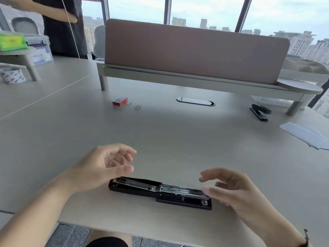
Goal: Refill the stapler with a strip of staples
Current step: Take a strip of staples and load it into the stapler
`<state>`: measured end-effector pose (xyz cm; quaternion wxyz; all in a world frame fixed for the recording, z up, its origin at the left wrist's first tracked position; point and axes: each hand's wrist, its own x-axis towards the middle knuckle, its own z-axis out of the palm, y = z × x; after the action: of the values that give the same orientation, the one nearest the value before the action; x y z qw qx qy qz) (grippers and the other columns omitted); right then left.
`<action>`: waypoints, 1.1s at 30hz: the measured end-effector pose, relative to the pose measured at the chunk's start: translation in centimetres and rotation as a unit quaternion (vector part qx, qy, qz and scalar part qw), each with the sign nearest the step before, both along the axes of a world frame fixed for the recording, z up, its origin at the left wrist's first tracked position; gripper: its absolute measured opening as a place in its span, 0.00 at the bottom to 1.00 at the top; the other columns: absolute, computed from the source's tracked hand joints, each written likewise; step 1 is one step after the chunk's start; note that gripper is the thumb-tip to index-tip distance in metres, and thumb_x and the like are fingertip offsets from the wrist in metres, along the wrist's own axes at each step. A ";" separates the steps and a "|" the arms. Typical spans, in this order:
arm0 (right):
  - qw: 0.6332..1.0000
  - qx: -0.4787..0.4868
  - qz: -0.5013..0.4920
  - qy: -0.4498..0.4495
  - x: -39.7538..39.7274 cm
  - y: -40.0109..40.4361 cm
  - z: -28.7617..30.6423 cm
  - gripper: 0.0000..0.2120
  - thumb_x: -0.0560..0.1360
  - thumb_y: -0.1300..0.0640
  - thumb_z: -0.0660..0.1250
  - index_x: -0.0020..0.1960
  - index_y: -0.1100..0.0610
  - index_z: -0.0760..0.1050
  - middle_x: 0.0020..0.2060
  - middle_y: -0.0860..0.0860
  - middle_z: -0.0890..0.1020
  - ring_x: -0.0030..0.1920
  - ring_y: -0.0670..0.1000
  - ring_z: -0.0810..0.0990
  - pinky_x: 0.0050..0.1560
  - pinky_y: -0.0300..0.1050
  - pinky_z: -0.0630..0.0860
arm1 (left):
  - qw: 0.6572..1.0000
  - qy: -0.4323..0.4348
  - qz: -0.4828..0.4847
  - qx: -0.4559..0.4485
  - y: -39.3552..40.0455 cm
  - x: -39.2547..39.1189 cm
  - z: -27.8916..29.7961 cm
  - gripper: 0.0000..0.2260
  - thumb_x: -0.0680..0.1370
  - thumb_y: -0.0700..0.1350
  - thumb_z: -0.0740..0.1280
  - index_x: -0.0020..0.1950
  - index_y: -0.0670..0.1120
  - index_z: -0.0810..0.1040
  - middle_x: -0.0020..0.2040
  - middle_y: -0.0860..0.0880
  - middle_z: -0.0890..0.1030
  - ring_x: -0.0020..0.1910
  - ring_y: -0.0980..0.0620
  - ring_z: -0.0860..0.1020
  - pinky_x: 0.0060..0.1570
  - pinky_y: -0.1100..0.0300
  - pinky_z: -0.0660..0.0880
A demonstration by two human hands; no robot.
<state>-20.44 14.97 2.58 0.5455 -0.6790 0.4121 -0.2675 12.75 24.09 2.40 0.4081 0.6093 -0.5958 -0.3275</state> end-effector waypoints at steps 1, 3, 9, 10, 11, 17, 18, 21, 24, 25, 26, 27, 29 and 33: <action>1.000 0.014 -0.019 -0.007 0.4 -0.7 0.2 0.15 0.62 0.53 0.82 0.47 0.52 0.85 0.40 0.45 0.87 0.30 0.47 0.70 0.34 0.41 0.65 | 0.999 -0.016 0.028 -0.016 -1.0 0.0 0.4 0.20 0.64 0.62 0.74 0.53 0.58 0.83 0.47 0.51 0.84 0.46 0.48 0.82 0.49 0.55 0.79; 0.999 0.007 -0.042 0.018 1.8 -2.4 0.3 0.10 0.67 0.53 0.80 0.47 0.52 0.86 0.31 0.41 0.83 0.30 0.48 0.69 0.36 0.46 0.64 | 0.996 -0.039 0.078 -0.035 -3.6 0.2 0.8 0.14 0.66 0.61 0.73 0.49 0.57 0.84 0.43 0.52 0.84 0.38 0.53 0.81 0.45 0.56 0.78; 0.995 -0.050 -0.030 0.083 10.7 -9.5 -0.2 0.11 0.70 0.56 0.78 0.51 0.55 0.84 0.46 0.52 0.86 0.37 0.48 0.77 0.35 0.38 0.72 | 0.981 -0.035 0.189 -0.035 -12.1 1.1 0.5 0.06 0.76 0.46 0.71 0.40 0.50 0.84 0.32 0.55 0.81 0.30 0.56 0.77 0.38 0.60 0.74; 0.993 -0.068 -0.024 0.096 12.9 -11.3 -0.5 0.12 0.70 0.56 0.78 0.52 0.56 0.83 0.46 0.52 0.85 0.38 0.47 0.78 0.36 0.37 0.72 | 0.975 -0.056 0.212 -0.036 -13.3 1.9 0.3 0.06 0.76 0.46 0.71 0.39 0.50 0.83 0.31 0.55 0.80 0.31 0.56 0.77 0.36 0.62 0.73; 0.989 -0.087 -0.025 0.114 14.1 -12.3 -0.9 0.14 0.70 0.55 0.78 0.54 0.55 0.83 0.47 0.51 0.84 0.41 0.47 0.78 0.39 0.38 0.73 | 0.968 -0.086 0.234 -0.028 -13.8 1.9 -0.4 0.06 0.76 0.46 0.71 0.38 0.51 0.82 0.31 0.56 0.80 0.32 0.57 0.78 0.35 0.63 0.71; 0.961 -0.180 -0.024 0.208 23.6 -19.2 -2.2 0.26 0.68 0.43 0.75 0.64 0.47 0.77 0.55 0.49 0.80 0.59 0.53 0.79 0.61 0.47 0.74 | 0.921 -0.085 0.373 -0.077 -15.8 5.4 -2.6 0.03 0.75 0.43 0.70 0.45 0.48 0.84 0.31 0.57 0.79 0.41 0.45 0.82 0.40 0.60 0.70; 0.952 -0.204 -0.027 0.225 25.0 -20.0 -2.2 0.27 0.68 0.41 0.73 0.65 0.47 0.75 0.57 0.49 0.80 0.62 0.54 0.77 0.65 0.50 0.72 | 0.919 -0.081 0.377 -0.082 -16.1 5.7 -2.6 0.02 0.75 0.43 0.70 0.45 0.48 0.83 0.31 0.58 0.78 0.41 0.45 0.81 0.40 0.60 0.71; 0.918 -0.282 -0.029 0.277 28.7 -21.7 -2.8 0.28 0.70 0.37 0.68 0.67 0.46 0.73 0.64 0.50 0.78 0.68 0.54 0.71 0.67 0.52 0.66 | 0.919 -0.065 0.378 -0.092 -16.7 6.1 -3.1 0.02 0.76 0.44 0.70 0.45 0.49 0.82 0.32 0.58 0.79 0.40 0.46 0.81 0.41 0.59 0.73; 0.900 -0.317 -0.020 0.300 31.5 -23.2 -3.1 0.31 0.70 0.35 0.65 0.69 0.47 0.71 0.67 0.51 0.75 0.69 0.55 0.69 0.68 0.54 0.65 | 0.918 -0.056 0.381 -0.096 -16.9 6.5 -3.6 0.02 0.76 0.44 0.70 0.47 0.49 0.82 0.33 0.56 0.80 0.40 0.47 0.81 0.41 0.59 0.74; 0.897 -0.319 -0.017 0.305 32.0 -23.6 -3.2 0.31 0.70 0.34 0.65 0.69 0.48 0.71 0.68 0.51 0.75 0.70 0.56 0.69 0.68 0.55 0.64 | 0.918 -0.054 0.381 -0.094 -17.0 6.5 -3.6 0.03 0.76 0.45 0.69 0.47 0.50 0.82 0.33 0.55 0.80 0.40 0.47 0.80 0.41 0.59 0.73; 0.896 -0.320 -0.013 0.309 32.4 -24.0 -3.2 0.32 0.70 0.33 0.64 0.69 0.48 0.71 0.68 0.51 0.74 0.70 0.56 0.69 0.68 0.55 0.64 | 0.919 -0.052 0.380 -0.093 -17.0 6.5 -3.6 0.03 0.76 0.45 0.69 0.48 0.50 0.81 0.33 0.55 0.80 0.40 0.47 0.80 0.41 0.59 0.72; 0.894 -0.322 -0.010 0.311 32.7 -24.3 -3.3 0.31 0.71 0.33 0.64 0.68 0.48 0.72 0.69 0.51 0.74 0.69 0.56 0.70 0.68 0.55 0.65 | 0.919 -0.051 0.380 -0.092 -17.1 6.5 -3.7 0.03 0.76 0.46 0.69 0.48 0.50 0.81 0.34 0.55 0.80 0.39 0.47 0.80 0.40 0.59 0.71; 0.892 -0.330 -0.009 0.310 33.0 -24.6 -3.3 0.28 0.71 0.34 0.64 0.66 0.47 0.75 0.68 0.50 0.75 0.68 0.57 0.71 0.66 0.54 0.66 | 0.918 -0.052 0.383 -0.090 -17.1 6.5 -3.8 0.03 0.76 0.46 0.69 0.48 0.51 0.81 0.34 0.55 0.80 0.40 0.47 0.80 0.40 0.59 0.71; 0.897 -0.328 -0.017 0.294 33.1 -25.0 -3.6 0.21 0.73 0.37 0.64 0.60 0.46 0.79 0.65 0.50 0.77 0.66 0.56 0.72 0.64 0.53 0.66 | 0.920 -0.049 0.380 -0.086 -17.1 6.5 -3.8 0.04 0.76 0.47 0.69 0.50 0.51 0.81 0.38 0.55 0.81 0.42 0.48 0.79 0.42 0.58 0.71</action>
<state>12.68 -10.08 -1.00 0.1405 -0.8601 0.4543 -0.1848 19.22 7.02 -1.43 0.5230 0.7677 -0.3645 -0.0649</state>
